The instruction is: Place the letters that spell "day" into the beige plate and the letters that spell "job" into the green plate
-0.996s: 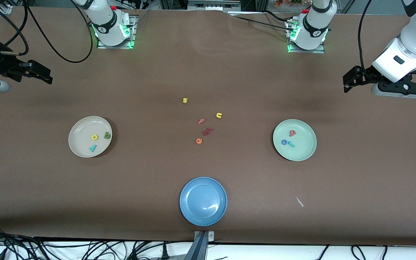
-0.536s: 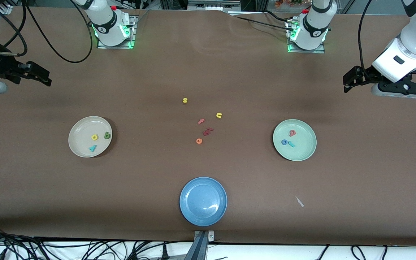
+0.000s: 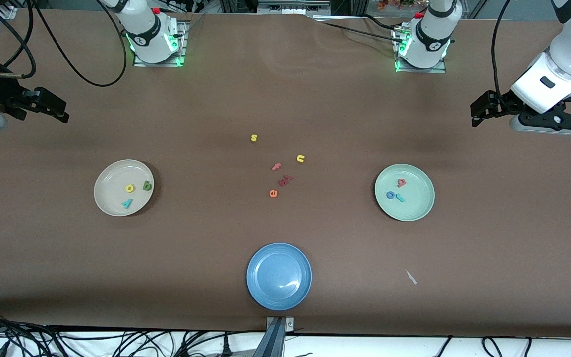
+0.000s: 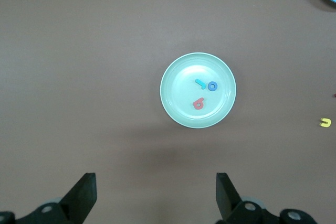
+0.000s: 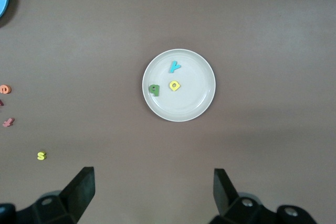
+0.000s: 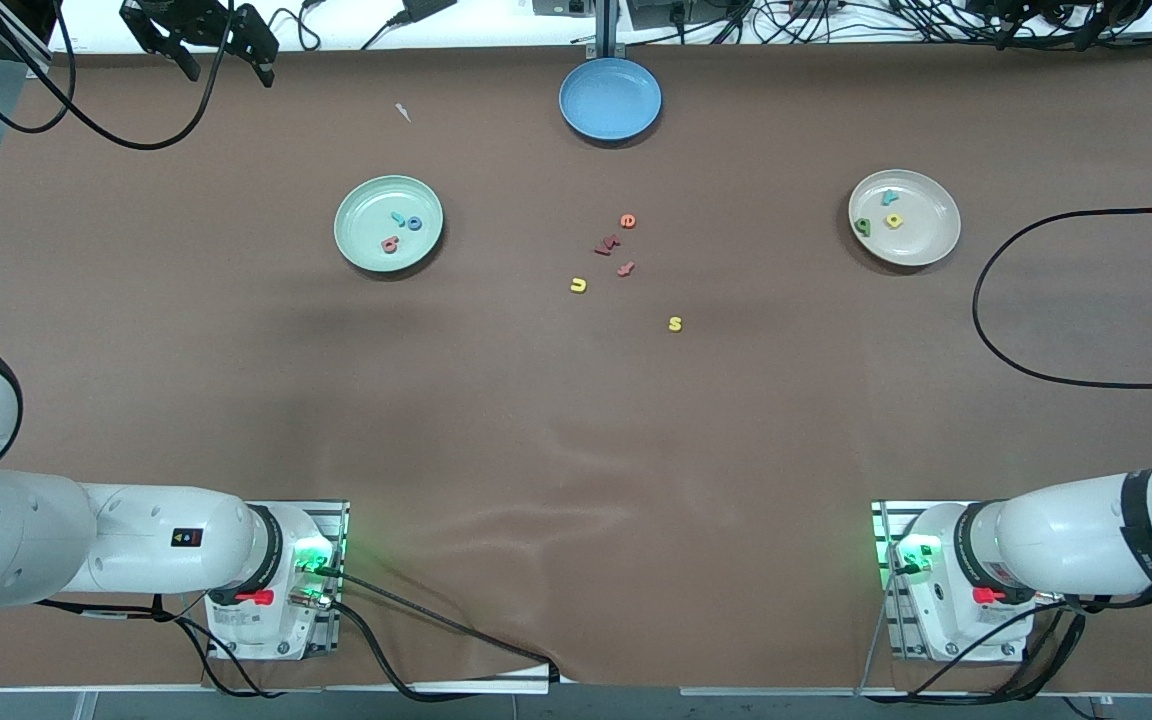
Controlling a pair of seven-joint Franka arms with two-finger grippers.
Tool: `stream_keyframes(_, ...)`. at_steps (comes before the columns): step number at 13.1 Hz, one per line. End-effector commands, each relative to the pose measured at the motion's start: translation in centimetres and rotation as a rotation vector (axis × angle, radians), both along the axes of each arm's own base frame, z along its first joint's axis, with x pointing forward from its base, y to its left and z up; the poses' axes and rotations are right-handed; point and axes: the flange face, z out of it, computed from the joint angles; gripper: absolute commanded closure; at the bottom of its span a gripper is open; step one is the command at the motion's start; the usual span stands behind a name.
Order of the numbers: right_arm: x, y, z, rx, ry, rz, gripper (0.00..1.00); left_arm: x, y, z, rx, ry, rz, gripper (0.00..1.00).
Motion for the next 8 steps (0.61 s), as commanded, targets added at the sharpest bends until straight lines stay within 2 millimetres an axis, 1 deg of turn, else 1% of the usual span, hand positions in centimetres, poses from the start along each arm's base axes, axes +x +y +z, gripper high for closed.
stream_keyframes(1,-0.29,-0.09,0.47,-0.002,-0.032,0.041,0.0,0.25,0.04,0.47,-0.031,0.004,-0.017,0.0)
stream_keyframes(8,-0.23,-0.43,0.26,-0.028,-0.03,0.04,0.0,0.25,0.04,0.47,-0.031,0.004,-0.017,0.0)
